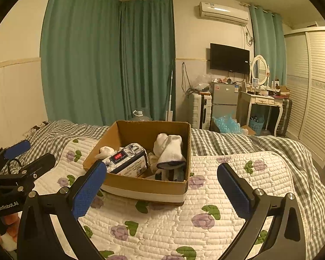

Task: Organize soft objects

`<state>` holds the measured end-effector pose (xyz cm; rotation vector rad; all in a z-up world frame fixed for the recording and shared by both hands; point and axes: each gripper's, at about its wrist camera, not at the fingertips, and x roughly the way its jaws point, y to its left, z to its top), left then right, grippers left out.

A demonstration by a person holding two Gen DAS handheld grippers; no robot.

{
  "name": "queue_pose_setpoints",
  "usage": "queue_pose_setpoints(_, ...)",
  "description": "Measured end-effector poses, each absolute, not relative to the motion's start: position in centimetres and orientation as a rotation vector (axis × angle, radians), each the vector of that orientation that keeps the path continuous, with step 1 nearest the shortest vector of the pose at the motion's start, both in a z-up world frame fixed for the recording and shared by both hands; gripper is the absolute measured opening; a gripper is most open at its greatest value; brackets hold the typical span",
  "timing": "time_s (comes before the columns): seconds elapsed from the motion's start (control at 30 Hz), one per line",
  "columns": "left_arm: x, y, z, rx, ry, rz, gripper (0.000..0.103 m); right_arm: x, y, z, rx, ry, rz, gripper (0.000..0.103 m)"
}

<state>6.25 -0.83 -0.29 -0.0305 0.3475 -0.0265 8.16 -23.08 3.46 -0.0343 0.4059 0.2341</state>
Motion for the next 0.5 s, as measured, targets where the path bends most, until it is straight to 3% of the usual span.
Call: queue_pose_setpoints(0.5,6.05,-0.84,-0.18,-0.026,0.335,-0.027,0.096,8.22,-23.28,3.39,-0.032,0.410,0.227,0.103)
